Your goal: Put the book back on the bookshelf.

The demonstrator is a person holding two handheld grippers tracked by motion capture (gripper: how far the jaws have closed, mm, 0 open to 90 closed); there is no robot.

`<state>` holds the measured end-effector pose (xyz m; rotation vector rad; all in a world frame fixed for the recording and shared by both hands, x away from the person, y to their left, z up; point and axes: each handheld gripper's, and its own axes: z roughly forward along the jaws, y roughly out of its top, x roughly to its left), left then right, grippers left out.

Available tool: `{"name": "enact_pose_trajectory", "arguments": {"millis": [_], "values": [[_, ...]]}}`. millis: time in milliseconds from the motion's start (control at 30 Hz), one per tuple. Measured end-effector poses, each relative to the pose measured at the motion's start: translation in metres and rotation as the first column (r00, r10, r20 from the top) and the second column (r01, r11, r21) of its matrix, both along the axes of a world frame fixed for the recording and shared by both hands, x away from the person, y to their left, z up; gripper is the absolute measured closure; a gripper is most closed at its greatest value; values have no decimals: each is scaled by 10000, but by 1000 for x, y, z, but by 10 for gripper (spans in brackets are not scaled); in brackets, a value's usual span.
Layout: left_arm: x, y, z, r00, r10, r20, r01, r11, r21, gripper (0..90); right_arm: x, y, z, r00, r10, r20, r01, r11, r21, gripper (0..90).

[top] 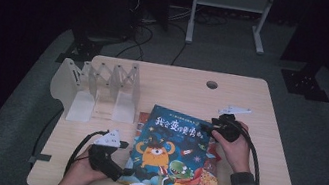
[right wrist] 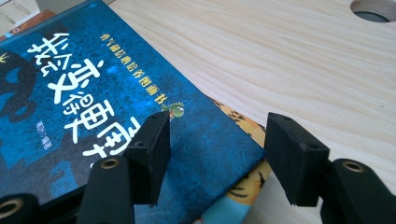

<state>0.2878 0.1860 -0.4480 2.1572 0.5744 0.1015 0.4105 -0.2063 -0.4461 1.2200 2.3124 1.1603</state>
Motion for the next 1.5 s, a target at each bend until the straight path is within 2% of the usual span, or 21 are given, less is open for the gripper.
{"name": "enact_pose_trajectory", "arguments": {"millis": [267,700,900,1033,1067,1133,1200,1233,1333,1367,1433,1500], "values": [[0,-4,-2,9998,-161,-109,162,9998,97,18,-1,8,1,9997,233,9,-233,9997,-51,405],[0,-2,-4,9998,-93,-170,95,9999,103,18,-2,23,2,9982,589,65,-588,9982,-117,404],[-3,0,-3,9997,-185,-143,188,9997,164,29,-18,11,2,9998,115,173,-114,9999,-63,562],[-4,8,1,10000,-65,-20,65,10000,-64,111,-28,4,2,9996,88,273,-90,9999,60,586],[-4,13,2,10000,-4,-23,4,9997,-233,141,-34,0,2,9994,130,335,-139,9996,256,595],[-4,15,3,10000,65,-45,-66,9996,-258,145,-37,-2,3,9995,112,279,-120,9995,303,599],[-4,21,3,9998,133,-173,-139,9993,-347,259,-47,-5,5,9990,140,425,-154,9994,318,613],[-4,21,3,9998,133,-173,-139,9993,-347,295,-47,-5,5,9990,140,425,-154,9994,318,613],[-3,28,2,9995,255,-182,-258,9995,-185,411,-61,-10,5,9990,192,403,-204,9993,302,685],[-3,28,2,9995,255,-182,-258,9995,-185,478,-65,-11,5,9991,197,367,-209,9993,316,705],[-3,32,4,9994,333,-84,-334,9993,-163,566,-68,-12,4,9991,216,375,-228,9993,310,725],[-5,37,6,9982,600,8,-600,9981,101,655,-76,-14,2,9993,301,237,-307,9992,261,779]]}}
